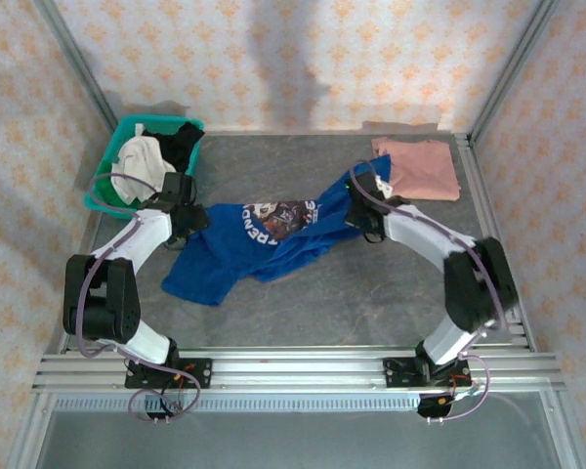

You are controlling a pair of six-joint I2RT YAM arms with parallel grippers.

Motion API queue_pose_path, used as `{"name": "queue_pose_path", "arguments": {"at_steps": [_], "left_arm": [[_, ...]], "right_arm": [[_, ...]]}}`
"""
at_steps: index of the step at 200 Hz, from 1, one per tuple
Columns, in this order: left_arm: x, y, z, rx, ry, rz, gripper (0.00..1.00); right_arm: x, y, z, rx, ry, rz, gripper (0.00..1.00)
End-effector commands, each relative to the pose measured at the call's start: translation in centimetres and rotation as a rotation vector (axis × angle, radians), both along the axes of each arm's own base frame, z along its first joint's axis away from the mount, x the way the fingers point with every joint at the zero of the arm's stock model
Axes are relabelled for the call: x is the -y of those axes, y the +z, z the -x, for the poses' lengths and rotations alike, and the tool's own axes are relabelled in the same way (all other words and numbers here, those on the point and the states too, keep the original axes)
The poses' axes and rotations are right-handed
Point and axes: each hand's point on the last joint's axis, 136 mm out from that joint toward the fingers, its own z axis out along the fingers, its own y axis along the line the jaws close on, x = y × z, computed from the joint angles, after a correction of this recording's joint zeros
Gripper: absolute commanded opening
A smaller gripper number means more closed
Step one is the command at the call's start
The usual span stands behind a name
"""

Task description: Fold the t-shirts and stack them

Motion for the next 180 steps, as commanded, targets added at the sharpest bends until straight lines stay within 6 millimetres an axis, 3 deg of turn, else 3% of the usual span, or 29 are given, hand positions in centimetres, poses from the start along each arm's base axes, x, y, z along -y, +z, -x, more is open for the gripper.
{"name": "queue_pose_path", "arguments": {"at_steps": [1, 26, 43, 61, 93, 116, 145, 162, 180], "left_arm": [[0.0, 1.7, -0.6, 0.046, -0.019, 0.005, 0.71], [1.3, 1.0, -0.8, 0.044, -0.051, 0.041, 0.7], [2.4, 0.2, -0.3, 0.028, -0.078, 0.034, 0.69], [2.3, -0.5, 0.0, 0.014, -0.069, 0.004, 0.69], [1.5, -2.1, 0.0, -0.036, -0.035, -0.036, 0.67], [0.4, -2.1, -0.7, -0.033, 0.013, -0.084, 0.66], [1.8, -2.4, -2.8, 0.005, -0.007, -0.009, 0.64], [2.8, -3.2, -3.6, 0.008, -0.031, 0.03, 0.53], [3.1, -3.1, -4.0, -0.004, -0.038, 0.046, 0.14]], "right_arm": [[5.6, 3.3, 3.3, 0.048, -0.091, 0.103, 0.0], [9.1, 4.0, 5.8, 0.071, -0.153, 0.116, 0.0], [10.7, 3.4, 6.8, 0.048, -0.189, 0.128, 0.0], [12.3, 2.4, 7.4, 0.017, -0.228, 0.142, 0.0], [12.8, 2.6, 7.6, 0.037, -0.241, 0.113, 0.0], [13.2, 2.5, 7.8, 0.03, -0.249, 0.119, 0.0], [12.5, 2.3, 7.6, 0.037, -0.226, 0.082, 0.0], [12.0, 2.3, 7.5, 0.043, -0.211, 0.055, 0.0], [10.9, 3.0, 7.0, 0.066, -0.171, 0.002, 0.0]]}}
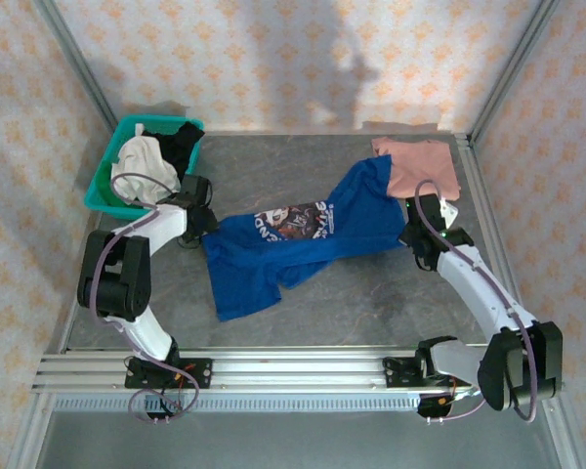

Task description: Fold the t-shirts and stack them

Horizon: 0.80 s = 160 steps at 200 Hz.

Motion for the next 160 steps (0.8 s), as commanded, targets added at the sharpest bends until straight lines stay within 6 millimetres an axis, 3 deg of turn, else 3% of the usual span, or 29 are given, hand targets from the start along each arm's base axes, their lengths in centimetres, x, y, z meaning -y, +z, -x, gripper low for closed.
{"name": "queue_pose_path", "arguments": {"at_steps": [1, 12, 21, 34, 61, 70, 80, 109, 142, 160], "left_arm": [[0.7, 1.1, -1.9, 0.045, -0.007, 0.034, 0.12], [0.9, 3.0, -2.0, 0.068, -0.013, 0.048, 0.0], [1.1, 5.9, -2.3, 0.12, -0.02, 0.064, 0.0], [1.4, 11.8, -2.5, 0.236, -0.029, 0.08, 0.0], [0.8, 25.1, -1.7, 0.511, -0.044, 0.058, 0.0], [0.4, 28.5, -1.5, 0.575, -0.041, 0.037, 0.0], [0.3, 31.7, -1.9, 0.629, -0.054, 0.022, 0.0], [0.7, 38.4, -5.7, 0.741, -0.109, 0.026, 0.0], [1.8, 42.8, -12.4, 0.804, -0.204, 0.062, 0.0], [2.0, 46.6, -14.0, 0.957, -0.218, 0.11, 0.0]], "right_arm": [[-1.1, 0.9, -0.4, 0.041, 0.053, -0.054, 0.0], [-2.8, 2.2, -1.1, 0.079, 0.116, -0.132, 0.0], [-4.5, 4.0, -1.6, 0.127, 0.172, -0.208, 0.0], [-6.6, 7.7, -2.5, 0.215, 0.246, -0.273, 0.0], [-8.5, 15.3, -4.7, 0.35, 0.31, -0.232, 0.0], [-9.0, 17.7, -5.6, 0.394, 0.325, -0.223, 0.0], [-9.5, 19.0, -7.6, 0.41, 0.335, -0.189, 0.0], [-9.8, 23.6, -13.5, 0.48, 0.314, -0.093, 0.0], [-10.1, 29.1, -18.7, 0.568, 0.273, -0.031, 0.0], [-9.5, 31.7, -20.9, 0.587, 0.23, -0.009, 0.0]]}}
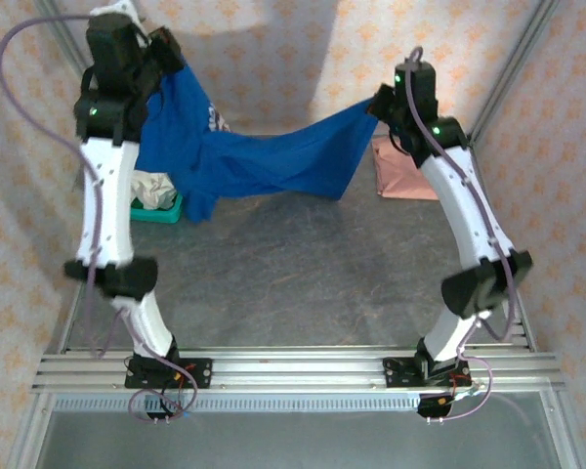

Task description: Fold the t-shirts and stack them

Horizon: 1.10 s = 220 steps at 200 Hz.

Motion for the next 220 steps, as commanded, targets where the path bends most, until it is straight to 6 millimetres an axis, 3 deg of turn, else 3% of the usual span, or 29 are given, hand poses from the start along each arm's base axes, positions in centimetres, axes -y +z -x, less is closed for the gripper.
{"name": "queue_pose_path", "arguments": {"at_steps": [1, 30, 49, 55, 72, 88, 106, 109, 134, 140, 142, 155, 170, 180, 194, 206, 220], "left_arm": [[0.9, -2.1, -2.1, -0.046, -0.1, 0.009, 0.0], [0.5, 2.0, -0.8, 0.082, -0.116, 0.023, 0.0], [0.7, 3.8, 1.3, 0.13, -0.127, -0.012, 0.0], [0.7, 5.1, 3.1, 0.153, -0.129, -0.022, 0.0], [1.5, 4.8, 4.8, 0.125, -0.177, -0.045, 0.0], [2.9, 2.9, 5.8, 0.065, -0.257, -0.052, 0.0], [4.7, -3.1, 7.0, -0.075, -0.308, -0.065, 0.0], [5.0, -3.3, 7.6, -0.071, -0.308, -0.068, 0.0], [6.8, -17.6, 11.7, -0.283, -0.28, -0.078, 0.0], [6.7, -21.2, 13.0, -0.349, -0.259, -0.06, 0.0], [6.6, -21.4, 13.5, -0.348, -0.252, -0.051, 0.0], [6.0, -29.3, 16.7, -0.5, -0.194, -0.002, 0.0], [4.7, -36.2, 20.2, -0.678, -0.119, 0.01, 0.0], [4.1, -39.1, 22.1, -0.769, -0.078, 0.023, 0.03], [2.9, -41.7, 24.1, -0.858, -0.019, 0.004, 0.11], [1.7, -42.7, 25.5, -0.91, 0.031, -0.027, 0.19], [-0.5, -42.2, 26.5, -0.925, 0.133, -0.101, 0.27]], "right_arm": [[2.0, 4.5, -1.3, 0.058, -0.093, 0.055, 0.0], [2.5, 7.9, -2.4, 0.138, -0.072, -0.024, 0.0], [3.8, 8.3, -1.3, 0.128, -0.097, -0.02, 0.0], [4.3, 8.2, -0.9, 0.115, -0.103, -0.016, 0.0], [4.8, 6.9, 0.3, 0.059, -0.096, 0.009, 0.0], [5.2, 5.3, 1.4, 0.015, -0.085, 0.042, 0.0], [5.7, 1.6, 3.1, -0.066, -0.066, 0.066, 0.0], [5.7, 0.8, 3.4, -0.077, -0.061, 0.07, 0.0], [4.8, -7.1, 7.7, -0.171, 0.029, 0.041, 0.0], [4.6, -9.0, 8.8, -0.196, 0.045, 0.024, 0.0], [4.5, -9.8, 9.3, -0.209, 0.051, 0.019, 0.0], [4.4, -13.9, 12.4, -0.291, 0.079, -0.003, 0.0], [6.1, -18.6, 16.3, -0.376, 0.001, -0.009, 0.0], [6.6, -21.3, 18.4, -0.409, -0.031, -0.032, 0.0], [6.6, -24.5, 20.5, -0.473, -0.027, -0.057, 0.0], [7.4, -26.3, 22.3, -0.557, -0.056, -0.031, 0.03], [9.0, -27.1, 24.0, -0.618, -0.125, 0.025, 0.09]]}}
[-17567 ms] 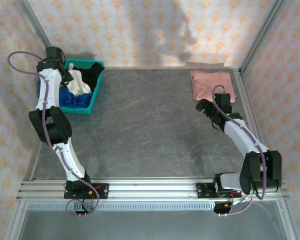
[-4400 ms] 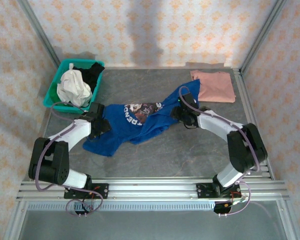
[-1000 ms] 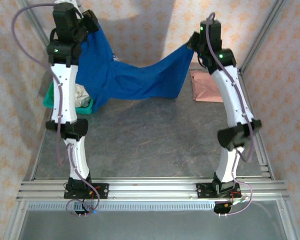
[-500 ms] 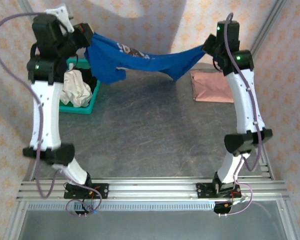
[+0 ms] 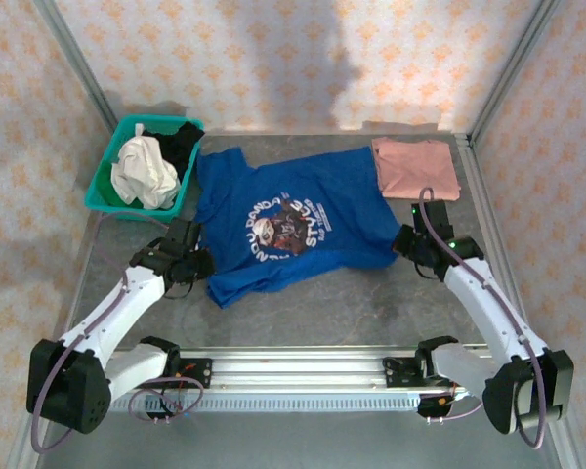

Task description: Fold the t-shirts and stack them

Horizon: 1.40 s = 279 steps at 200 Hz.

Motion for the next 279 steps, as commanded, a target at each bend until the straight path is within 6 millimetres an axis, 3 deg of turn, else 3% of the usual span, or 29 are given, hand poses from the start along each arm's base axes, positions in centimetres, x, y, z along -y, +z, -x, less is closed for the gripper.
{"name": "queue_pose_path", "arguments": {"at_steps": [1, 10, 21, 48, 65, 83, 96, 122, 147, 161, 177, 192, 236, 259, 279], "left_arm": [[-3.7, 2.1, 0.6, 0.051, 0.142, -0.153, 0.29], [-4.7, 2.5, 0.9, 0.058, 0.165, -0.202, 0.45], [-5.4, 3.0, 1.2, 0.056, 0.179, -0.235, 0.59], [-5.0, 4.6, 0.0, 0.08, 0.153, -0.241, 0.64], [-2.6, 5.6, -2.4, 0.131, 0.082, -0.16, 0.63], [0.2, 6.2, -5.4, 0.156, 0.015, -0.117, 0.63], [1.7, 5.8, -7.9, 0.151, -0.029, -0.117, 0.66], [2.2, 3.9, -14.0, 0.091, 0.0, -0.175, 0.65], [2.1, 0.4, -19.5, 0.005, 0.036, -0.157, 0.63], [1.7, -2.2, -22.0, -0.046, 0.059, -0.163, 0.6], [1.5, -3.6, -24.8, -0.074, 0.062, -0.188, 0.6], [1.4, -5.8, -26.6, -0.12, 0.061, -0.205, 0.59], [2.4, -9.8, -31.8, -0.167, 0.019, -0.153, 0.56], [4.0, -10.3, -34.3, -0.128, -0.017, -0.09, 0.55], [5.1, -9.0, -36.9, -0.031, -0.047, -0.041, 0.54]], "right_arm": [[1.9, -0.1, 1.4, -0.026, -0.093, 0.05, 0.1], [2.7, -0.1, 2.1, -0.032, -0.123, 0.083, 0.19], [3.1, 0.4, 2.5, -0.021, -0.133, 0.095, 0.22], [2.5, 2.9, 1.8, 0.042, -0.1, 0.073, 0.39], [0.8, 4.5, 0.3, 0.1, -0.039, 0.035, 0.46], [-2.5, 5.2, -2.3, 0.147, 0.057, -0.008, 0.53], [-4.2, 4.6, -4.6, 0.137, 0.099, 0.002, 0.56], [-6.9, 1.5, -8.6, 0.082, 0.138, -0.008, 0.57], [-8.5, -1.5, -10.0, 0.046, 0.163, -0.025, 0.58], [-8.4, -3.3, -9.6, 0.0, 0.16, 0.008, 0.59], [-8.5, -5.2, -8.5, -0.04, 0.162, 0.022, 0.6], [-8.9, -6.7, -7.1, -0.07, 0.179, 0.03, 0.62], [-9.7, -10.0, -2.8, -0.142, 0.192, 0.06, 0.66], [-11.0, -11.0, -0.5, -0.167, 0.219, 0.056, 0.66], [-11.8, -11.3, 1.0, -0.177, 0.223, 0.063, 0.67]]}}
